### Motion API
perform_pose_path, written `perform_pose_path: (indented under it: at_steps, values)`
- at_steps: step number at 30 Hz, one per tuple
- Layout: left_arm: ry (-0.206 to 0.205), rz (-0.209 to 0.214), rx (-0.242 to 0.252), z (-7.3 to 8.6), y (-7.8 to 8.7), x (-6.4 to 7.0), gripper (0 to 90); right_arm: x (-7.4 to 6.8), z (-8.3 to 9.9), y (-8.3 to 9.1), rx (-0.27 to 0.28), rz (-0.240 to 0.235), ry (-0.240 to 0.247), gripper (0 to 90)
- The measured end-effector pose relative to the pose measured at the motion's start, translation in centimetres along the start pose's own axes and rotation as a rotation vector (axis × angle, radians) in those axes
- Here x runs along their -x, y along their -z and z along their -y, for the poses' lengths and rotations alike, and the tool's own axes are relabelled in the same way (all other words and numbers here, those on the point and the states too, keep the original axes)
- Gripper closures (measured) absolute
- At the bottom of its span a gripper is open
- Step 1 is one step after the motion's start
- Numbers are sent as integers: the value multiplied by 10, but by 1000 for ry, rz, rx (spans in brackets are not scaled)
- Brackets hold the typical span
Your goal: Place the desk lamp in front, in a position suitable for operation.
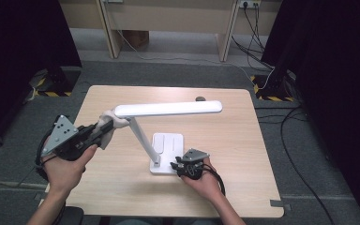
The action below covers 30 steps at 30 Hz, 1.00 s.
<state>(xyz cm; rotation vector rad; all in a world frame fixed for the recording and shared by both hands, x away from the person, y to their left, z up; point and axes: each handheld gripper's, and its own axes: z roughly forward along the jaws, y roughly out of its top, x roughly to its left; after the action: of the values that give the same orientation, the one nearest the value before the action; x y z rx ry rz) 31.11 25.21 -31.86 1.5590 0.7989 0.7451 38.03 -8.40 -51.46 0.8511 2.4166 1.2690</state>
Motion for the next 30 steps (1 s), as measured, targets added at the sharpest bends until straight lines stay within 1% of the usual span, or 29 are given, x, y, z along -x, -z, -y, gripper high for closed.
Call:
perform_pose_path:
  at_steps: [2, 4, 5, 6, 7, 10, 12, 16, 19, 21, 23, 26, 29, 30]
  values:
    - [-17, 9, -4, 0, 1, 5, 790, 0, 0, 0, 0, 0, 0, 649]
    - [-23, 28, -14, 3, 1, 10, 790, 0, 0, 0, 1, 0, 0, 649]
    - [-30, 29, -19, 4, 0, 11, 790, 0, 0, 0, 1, 1, 0, 650]
    - [-30, 22, -15, 4, 0, 12, 790, 0, 0, 0, 0, 0, -1, 650]
    - [-31, 18, -16, 4, -1, 11, 791, 0, 0, 0, 0, 0, -1, 650]
    - [-4, -1, -14, 1, -3, 5, 792, 0, 0, 0, 0, 1, 2, 650]
    - [-1, 2, -19, -1, -5, 4, 792, 0, 0, 0, 0, 1, 1, 650]
    - [-14, 8, -32, 0, -8, 6, 791, 0, 0, 0, -1, -2, 2, 650]
    - [-26, 2, -33, 0, -8, 7, 791, 0, 0, 0, 1, 0, 3, 650]
    - [-50, -3, -35, -1, -8, 10, 790, 0, 0, 0, 0, 0, 0, 650]
    - [-65, -1, -41, -1, -8, 13, 790, 0, 0, 0, 0, 0, 1, 650]
    - [-70, 4, -48, 1, -10, 15, 790, 0, 0, 0, 1, 0, 3, 650]
    - [-67, 7, -49, 1, -12, 14, 790, 0, 0, 0, 0, 0, 3, 650]
    - [-71, 8, -51, 1, -13, 14, 790, 0, 0, 0, 0, 0, 1, 650]
